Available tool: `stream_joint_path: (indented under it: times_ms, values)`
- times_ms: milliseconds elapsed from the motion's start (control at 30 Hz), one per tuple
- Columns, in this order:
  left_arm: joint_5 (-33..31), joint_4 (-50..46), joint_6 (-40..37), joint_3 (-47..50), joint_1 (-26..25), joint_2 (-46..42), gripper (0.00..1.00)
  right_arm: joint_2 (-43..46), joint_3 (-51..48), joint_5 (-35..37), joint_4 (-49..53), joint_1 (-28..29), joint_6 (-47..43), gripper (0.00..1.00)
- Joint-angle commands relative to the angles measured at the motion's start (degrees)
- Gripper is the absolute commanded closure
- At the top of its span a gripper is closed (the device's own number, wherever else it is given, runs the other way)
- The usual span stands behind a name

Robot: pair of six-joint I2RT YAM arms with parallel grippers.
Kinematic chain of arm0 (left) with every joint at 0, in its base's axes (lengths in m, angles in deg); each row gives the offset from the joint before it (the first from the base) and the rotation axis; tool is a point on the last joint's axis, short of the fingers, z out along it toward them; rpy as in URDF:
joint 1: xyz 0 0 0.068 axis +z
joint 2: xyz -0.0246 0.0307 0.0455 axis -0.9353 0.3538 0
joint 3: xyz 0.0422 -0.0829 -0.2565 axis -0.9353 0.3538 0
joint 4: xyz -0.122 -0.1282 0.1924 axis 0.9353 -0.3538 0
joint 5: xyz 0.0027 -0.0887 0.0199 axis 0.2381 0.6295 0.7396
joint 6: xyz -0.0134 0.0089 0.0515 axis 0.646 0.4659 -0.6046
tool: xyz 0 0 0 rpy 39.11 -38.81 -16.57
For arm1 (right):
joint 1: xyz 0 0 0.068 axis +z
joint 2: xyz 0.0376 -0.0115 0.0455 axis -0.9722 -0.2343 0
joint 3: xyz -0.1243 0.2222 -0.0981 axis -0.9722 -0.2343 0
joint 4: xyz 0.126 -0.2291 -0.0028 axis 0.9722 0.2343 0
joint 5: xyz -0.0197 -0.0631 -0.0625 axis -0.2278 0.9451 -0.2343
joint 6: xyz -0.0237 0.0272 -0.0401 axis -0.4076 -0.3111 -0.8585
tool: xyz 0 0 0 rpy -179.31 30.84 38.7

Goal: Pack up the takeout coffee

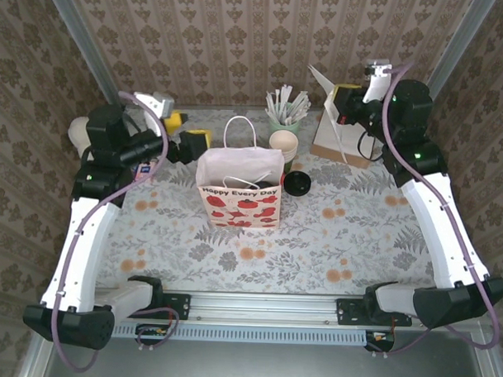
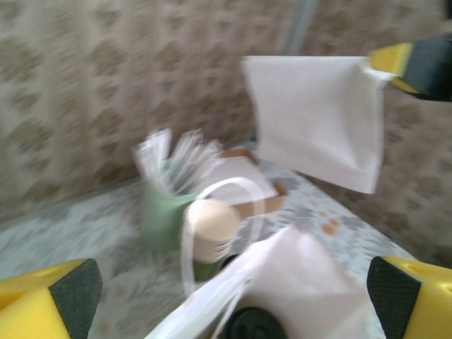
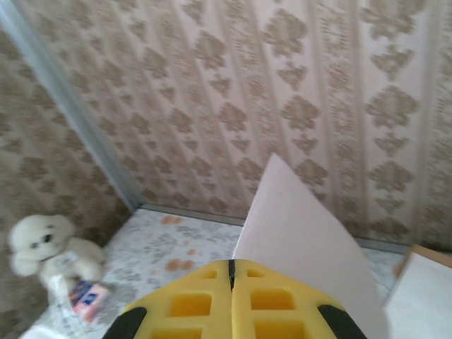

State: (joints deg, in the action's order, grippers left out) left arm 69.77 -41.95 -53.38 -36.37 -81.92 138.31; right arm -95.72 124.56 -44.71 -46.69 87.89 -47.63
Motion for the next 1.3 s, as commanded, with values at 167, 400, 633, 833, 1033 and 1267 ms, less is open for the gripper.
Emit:
stream_joint_path:
  times_ms: [167,400,633,833,1033,1267]
  values:
    - [3.9,-1.7,-21.0,-5.5,-10.5,2.2,0.0,-2.6,11.2,-7.8,5.8,10.2,-1.8,1.0]
    - [2.7,-5.0,-17.8,-14.9,-13.1,9.2,0.0,-8.4,16.8,-8.7,3.9,17.2,-0.5,1.0]
    - [-20.7,-13.7,-35.9,-14.7,-14.7,4.1,0.0,-11.1,20.6,-14.0,7.5,18.4,-7.5,1.0]
    - [-24.4,-17.3,-47.4,-20.1,-14.3,6.8,0.0,-13.4,23.7,-22.6,11.2,18.4,-12.9,1.0]
    - [-19.4,-22.1,-51.6,-29.4,-14.3,15.3,0.02,-14.6,24.8,-27.0,11.1,18.5,-14.4,1.0]
    - [-14.5,-25.7,-53.0,-32.9,-14.2,20.0,0.63,-15.2,26.2,-28.2,12.3,18.4,-15.0,1.0]
